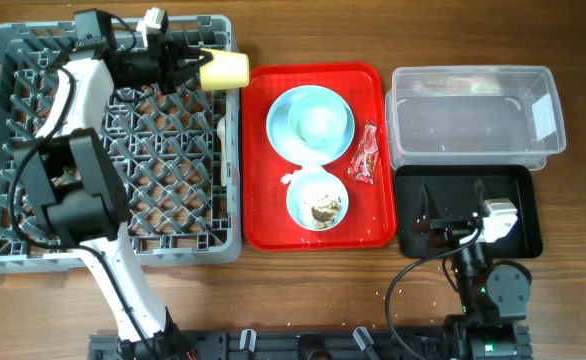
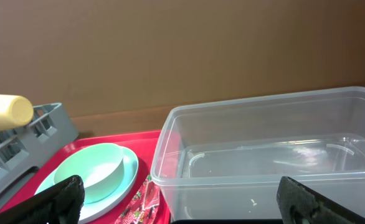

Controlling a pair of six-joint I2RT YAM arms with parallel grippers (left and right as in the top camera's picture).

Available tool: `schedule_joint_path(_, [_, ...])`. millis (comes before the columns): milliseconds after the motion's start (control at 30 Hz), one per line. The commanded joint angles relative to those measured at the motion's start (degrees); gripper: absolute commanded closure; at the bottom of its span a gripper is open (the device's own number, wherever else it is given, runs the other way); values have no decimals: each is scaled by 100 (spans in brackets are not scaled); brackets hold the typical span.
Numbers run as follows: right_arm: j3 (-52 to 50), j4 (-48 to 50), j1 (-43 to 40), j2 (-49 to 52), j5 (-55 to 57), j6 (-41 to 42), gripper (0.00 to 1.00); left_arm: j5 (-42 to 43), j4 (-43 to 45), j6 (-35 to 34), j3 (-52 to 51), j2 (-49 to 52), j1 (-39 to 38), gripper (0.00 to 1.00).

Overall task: Sort waste into correct bins and load items into the dishwasher rack
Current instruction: 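Grasp the yellow cup rim with the left gripper and lift it, then carry the yellow cup over the rack and set it down upright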

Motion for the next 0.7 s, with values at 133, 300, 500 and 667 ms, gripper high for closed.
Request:
schedule_joint_path(133, [-7,17,2,-31,15,70,0,-1408,-411,20,-2,136,61,96])
schedule_joint_path(300, [-7,17,2,-31,13,72,0,-2015,-848,35,-2,136,85,96])
schedule_joint_path(500, [-7,17,0,-31,13,72,0,-3211,-1351,39,-2,136,90,96])
schedule_joint_path(667, [-7,17,2,-31,13,72,0,-3475,-1386,42,-2,136,55,96])
